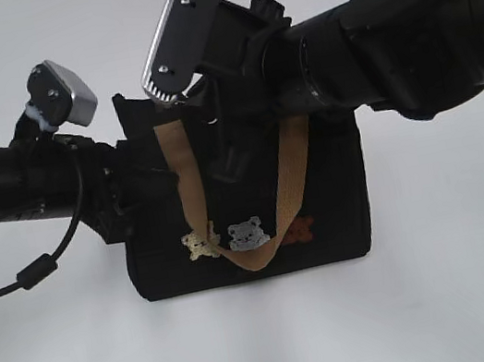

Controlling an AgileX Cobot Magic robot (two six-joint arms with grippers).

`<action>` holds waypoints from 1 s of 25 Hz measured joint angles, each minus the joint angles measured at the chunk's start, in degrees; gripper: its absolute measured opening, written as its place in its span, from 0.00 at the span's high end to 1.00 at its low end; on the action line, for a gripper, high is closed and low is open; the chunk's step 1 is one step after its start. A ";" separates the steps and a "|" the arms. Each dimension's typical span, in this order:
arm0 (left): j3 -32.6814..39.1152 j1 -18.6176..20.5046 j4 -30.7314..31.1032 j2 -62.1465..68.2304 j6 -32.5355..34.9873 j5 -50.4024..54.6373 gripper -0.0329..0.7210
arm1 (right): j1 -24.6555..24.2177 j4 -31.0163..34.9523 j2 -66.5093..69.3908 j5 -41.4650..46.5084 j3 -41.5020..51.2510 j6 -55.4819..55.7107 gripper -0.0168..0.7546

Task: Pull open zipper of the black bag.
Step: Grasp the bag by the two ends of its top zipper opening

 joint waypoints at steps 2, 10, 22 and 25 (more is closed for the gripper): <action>0.00 0.00 -0.21 0.00 0.00 0.00 0.87 | 0.00 1.73 -0.46 -0.95 0.06 -0.12 0.96; -0.64 -0.20 -1.54 -0.05 0.06 0.42 0.87 | 0.73 22.64 -4.55 -10.81 0.84 -16.02 0.96; -0.54 -0.31 -1.20 0.00 0.07 -1.56 0.87 | 0.31 25.66 -9.36 -34.83 4.90 -21.31 0.98; -0.53 -0.31 -1.03 0.00 0.07 -1.56 0.87 | 0.31 25.66 -9.46 -41.05 4.90 -21.41 0.98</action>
